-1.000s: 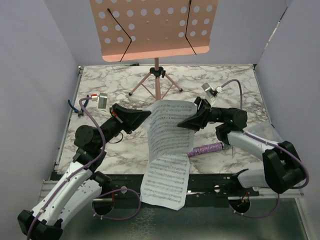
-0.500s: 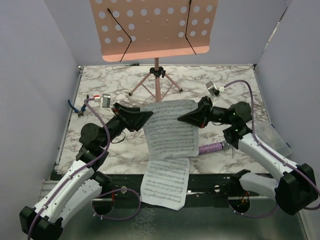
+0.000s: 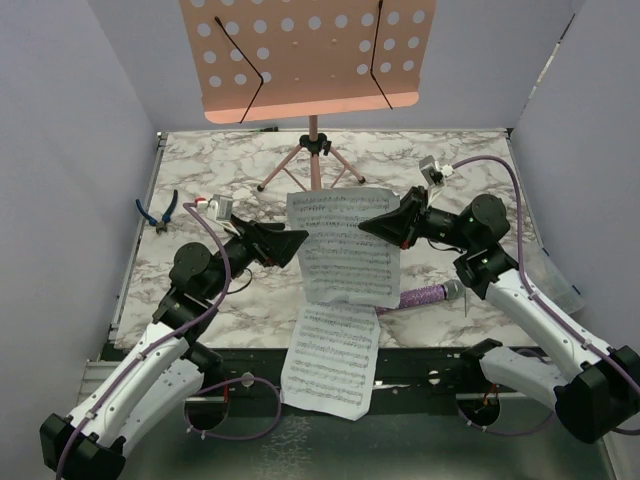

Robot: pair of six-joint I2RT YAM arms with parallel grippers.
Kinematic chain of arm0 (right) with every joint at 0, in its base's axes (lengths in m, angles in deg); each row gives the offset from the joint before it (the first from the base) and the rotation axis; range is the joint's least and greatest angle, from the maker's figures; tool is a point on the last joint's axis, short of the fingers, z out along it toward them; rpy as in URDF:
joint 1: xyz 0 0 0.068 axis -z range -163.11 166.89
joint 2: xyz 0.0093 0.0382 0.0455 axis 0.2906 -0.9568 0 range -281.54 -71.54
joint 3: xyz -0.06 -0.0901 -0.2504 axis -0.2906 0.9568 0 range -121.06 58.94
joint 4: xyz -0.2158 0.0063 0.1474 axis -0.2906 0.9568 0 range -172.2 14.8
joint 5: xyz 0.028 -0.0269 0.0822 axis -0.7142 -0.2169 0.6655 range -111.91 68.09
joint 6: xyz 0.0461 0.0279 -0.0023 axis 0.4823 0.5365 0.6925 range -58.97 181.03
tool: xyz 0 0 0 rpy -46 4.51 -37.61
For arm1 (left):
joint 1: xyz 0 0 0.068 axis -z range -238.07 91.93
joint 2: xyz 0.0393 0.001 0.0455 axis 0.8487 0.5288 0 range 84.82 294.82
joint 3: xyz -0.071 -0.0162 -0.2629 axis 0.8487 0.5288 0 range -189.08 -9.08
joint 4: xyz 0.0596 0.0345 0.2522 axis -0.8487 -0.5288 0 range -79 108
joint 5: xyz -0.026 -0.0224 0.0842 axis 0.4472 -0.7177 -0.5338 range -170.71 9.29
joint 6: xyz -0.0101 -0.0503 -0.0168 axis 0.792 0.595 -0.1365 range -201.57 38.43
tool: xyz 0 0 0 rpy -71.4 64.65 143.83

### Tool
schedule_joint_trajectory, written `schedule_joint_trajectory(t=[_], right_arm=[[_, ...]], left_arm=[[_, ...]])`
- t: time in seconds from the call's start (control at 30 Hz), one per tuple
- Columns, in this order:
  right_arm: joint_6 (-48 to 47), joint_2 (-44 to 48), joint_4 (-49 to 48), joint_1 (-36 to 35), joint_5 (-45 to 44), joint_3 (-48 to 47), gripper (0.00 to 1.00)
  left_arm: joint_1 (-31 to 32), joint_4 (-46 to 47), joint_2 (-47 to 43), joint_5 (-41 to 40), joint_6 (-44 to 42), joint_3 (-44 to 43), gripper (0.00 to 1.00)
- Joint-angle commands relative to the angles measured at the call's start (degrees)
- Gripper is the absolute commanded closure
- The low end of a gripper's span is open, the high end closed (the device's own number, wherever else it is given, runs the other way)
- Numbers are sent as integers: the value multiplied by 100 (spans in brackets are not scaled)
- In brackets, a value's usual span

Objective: Set up the instrument practice props

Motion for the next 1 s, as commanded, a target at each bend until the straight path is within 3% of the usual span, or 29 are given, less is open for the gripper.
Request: schedule_joint_trajectory(t=[0.0,0.3,0.53,0.8,0.97], right_arm=[[-221,44,515,-30,-307,-386,99],[-38,86,497,-30,-392,-422,100],[-25,33,604,-30,-354,-579,99],[52,-115,623,-30,-119,-722,100],[124,-107,530,-30,-145,-621,99]], left_arm=[[10,-294,-121,95,-335,269,1],[10,447,-252,706,-145,957,1],[10,853,-322,687,12,1185,1],[10,1341,467,1012,99,1092,1],[13,1752,1103,1645,145,839,1]])
